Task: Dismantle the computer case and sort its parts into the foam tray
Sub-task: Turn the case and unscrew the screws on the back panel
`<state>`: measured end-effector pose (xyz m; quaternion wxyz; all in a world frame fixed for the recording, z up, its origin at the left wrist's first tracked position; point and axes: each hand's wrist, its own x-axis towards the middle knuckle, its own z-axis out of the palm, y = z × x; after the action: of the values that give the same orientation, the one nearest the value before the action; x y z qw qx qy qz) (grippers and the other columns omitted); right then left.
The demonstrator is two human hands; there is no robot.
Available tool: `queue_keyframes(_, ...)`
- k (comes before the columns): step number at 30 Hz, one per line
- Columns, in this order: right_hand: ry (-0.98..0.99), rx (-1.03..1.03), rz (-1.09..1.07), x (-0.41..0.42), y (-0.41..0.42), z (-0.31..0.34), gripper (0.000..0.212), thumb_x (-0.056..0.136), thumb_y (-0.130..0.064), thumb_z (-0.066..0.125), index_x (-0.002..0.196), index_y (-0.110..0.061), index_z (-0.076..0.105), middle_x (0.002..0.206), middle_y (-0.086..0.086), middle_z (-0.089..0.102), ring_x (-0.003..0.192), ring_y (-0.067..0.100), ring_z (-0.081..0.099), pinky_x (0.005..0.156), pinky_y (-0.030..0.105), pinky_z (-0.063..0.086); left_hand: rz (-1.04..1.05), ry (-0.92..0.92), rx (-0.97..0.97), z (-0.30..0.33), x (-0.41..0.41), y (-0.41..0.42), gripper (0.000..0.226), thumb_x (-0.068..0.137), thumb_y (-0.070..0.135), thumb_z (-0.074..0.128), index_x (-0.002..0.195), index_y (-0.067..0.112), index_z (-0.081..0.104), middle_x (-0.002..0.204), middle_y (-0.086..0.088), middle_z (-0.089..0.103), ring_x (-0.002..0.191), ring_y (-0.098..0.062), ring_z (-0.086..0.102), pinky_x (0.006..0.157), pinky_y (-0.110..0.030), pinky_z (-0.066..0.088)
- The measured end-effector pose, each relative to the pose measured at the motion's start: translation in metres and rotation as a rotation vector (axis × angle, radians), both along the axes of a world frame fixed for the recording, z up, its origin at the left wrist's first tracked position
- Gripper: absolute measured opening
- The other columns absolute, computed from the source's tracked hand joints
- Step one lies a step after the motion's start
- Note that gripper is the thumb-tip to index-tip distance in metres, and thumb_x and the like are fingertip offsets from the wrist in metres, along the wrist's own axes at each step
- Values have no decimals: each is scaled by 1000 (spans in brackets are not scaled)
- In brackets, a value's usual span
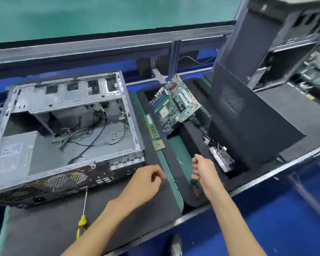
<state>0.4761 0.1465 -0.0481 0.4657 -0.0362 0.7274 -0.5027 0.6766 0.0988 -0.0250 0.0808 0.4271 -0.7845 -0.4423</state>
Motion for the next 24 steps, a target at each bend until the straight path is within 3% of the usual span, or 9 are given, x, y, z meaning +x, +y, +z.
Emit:
queue_keyframes(3, 69, 152, 205, -34, -15, -30, 25, 102, -18, 47, 80, -15, 57, 67, 0, 43, 56, 13, 37, 51, 25, 31, -6, -30, 23, -7, -34, -9, 33, 88, 5, 50, 79, 32, 67, 76, 8, 69, 74, -11, 64, 73, -24, 51)
queue_keyframes(6, -56, 180, 279, -46, -31, -52, 22, 105, -25, 45, 92, -12, 57, 70, 1, 46, 58, 13, 44, 51, 23, 39, 29, -51, 39, -12, -54, -18, 36, 86, 3, 49, 76, 33, 66, 80, 4, 71, 77, -15, 66, 81, -31, 54)
queue_keyframes(10, -64, 255, 420, -50, -41, -67, 44, 107, -38, 39, 127, -3, 58, 81, 4, 54, 75, 16, 55, 64, 27, 50, 111, -79, 52, -18, -62, -28, 37, 87, 0, 49, 77, 30, 68, 79, 7, 71, 77, -13, 68, 81, -29, 55)
queue_keyframes(13, -97, 301, 511, -50, -40, -73, 51, 108, -45, 34, 135, -6, 53, 110, 15, 65, 97, 26, 64, 83, 36, 54, 161, -100, 78, -19, -62, -31, 38, 87, -2, 45, 79, 26, 69, 79, 5, 72, 76, -11, 69, 79, -26, 55)
queue_keyframes(15, -105, 324, 529, -52, -38, -74, 53, 108, -48, 32, 136, -8, 50, 116, 14, 62, 108, 32, 62, 90, 41, 54, 169, -102, 89, -19, -63, -30, 37, 87, -2, 45, 79, 25, 68, 79, 5, 72, 76, -11, 69, 78, -25, 55)
queue_keyframes(19, -53, 312, 574, -57, -38, -69, 46, 107, -51, 31, 128, -14, 51, 115, 8, 59, 103, 29, 63, 74, 38, 57, 180, -78, 97, -15, -62, -25, 36, 89, -1, 46, 79, 25, 68, 78, 5, 71, 74, -11, 68, 78, -26, 55)
queue_keyframes(21, 46, 223, 498, -57, -39, -62, 40, 107, -43, 37, 104, -11, 60, 102, 10, 63, 82, 24, 64, 65, 32, 51, 183, -73, 94, -12, -59, -22, 34, 89, 0, 46, 81, 24, 68, 79, 5, 72, 75, -12, 68, 78, -25, 55)
queue_keyframes(23, 191, 83, 393, -53, -42, -50, 33, 101, -32, 46, 71, -19, 50, 73, 7, 49, 58, 19, 42, 59, 30, 33, 176, -72, 98, -6, -52, -19, 33, 90, 1, 46, 83, 24, 68, 81, 7, 72, 75, -10, 68, 74, -20, 53)
queue_keyframes(24, 219, 15, 353, -49, -43, -39, 34, 96, -28, 48, 64, -24, 40, 67, 5, 36, 55, 18, 29, 58, 31, 24, 173, -68, 101, -4, -46, -17, 33, 91, 2, 46, 84, 26, 68, 81, 8, 71, 74, -8, 68, 71, -17, 52)
